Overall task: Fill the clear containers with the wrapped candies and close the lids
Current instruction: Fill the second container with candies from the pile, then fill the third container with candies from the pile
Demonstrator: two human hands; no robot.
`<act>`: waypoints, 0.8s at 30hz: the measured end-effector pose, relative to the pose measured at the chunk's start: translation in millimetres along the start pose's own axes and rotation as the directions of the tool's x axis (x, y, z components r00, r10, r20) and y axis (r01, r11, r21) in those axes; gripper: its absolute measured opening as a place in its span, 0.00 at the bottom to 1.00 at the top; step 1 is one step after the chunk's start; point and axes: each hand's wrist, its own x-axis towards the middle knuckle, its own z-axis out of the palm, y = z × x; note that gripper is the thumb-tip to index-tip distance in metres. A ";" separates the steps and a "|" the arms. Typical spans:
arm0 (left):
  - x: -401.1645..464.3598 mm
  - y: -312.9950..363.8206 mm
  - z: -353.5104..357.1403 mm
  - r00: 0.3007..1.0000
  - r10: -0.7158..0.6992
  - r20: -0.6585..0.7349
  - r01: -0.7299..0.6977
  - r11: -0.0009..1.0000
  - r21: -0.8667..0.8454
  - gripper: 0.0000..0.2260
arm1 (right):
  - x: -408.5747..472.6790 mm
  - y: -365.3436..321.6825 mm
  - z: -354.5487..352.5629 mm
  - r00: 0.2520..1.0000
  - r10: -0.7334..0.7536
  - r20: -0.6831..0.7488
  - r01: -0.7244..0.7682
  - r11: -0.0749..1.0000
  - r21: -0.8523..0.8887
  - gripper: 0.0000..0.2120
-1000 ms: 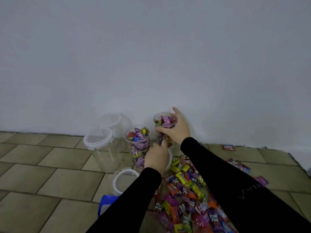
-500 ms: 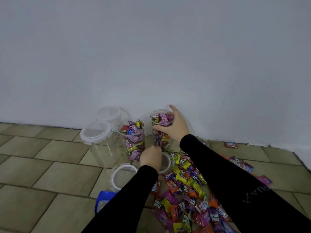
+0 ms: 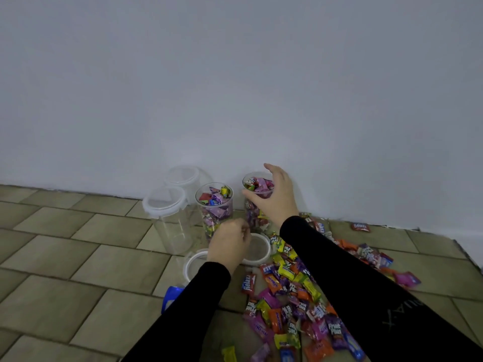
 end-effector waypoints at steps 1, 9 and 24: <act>-5.3 -3.8 -4.9 0.999 -0.027 -0.045 0.023 0.997 -0.078 0.04 | -3.4 -6.7 1.8 0.998 -0.062 -0.009 0.062 0.997 -0.036 0.30; -44.5 -51.4 -40.1 0.865 -0.487 -0.120 0.364 0.774 -0.519 0.07 | -35.6 -66.8 43.7 0.903 -0.399 0.159 0.417 0.903 -0.101 0.12; -22.4 -114.5 -61.2 0.835 -0.541 -0.098 0.345 0.655 -0.673 0.39 | -38.4 -93.4 102.4 0.876 -0.258 0.408 0.432 0.796 -0.423 0.18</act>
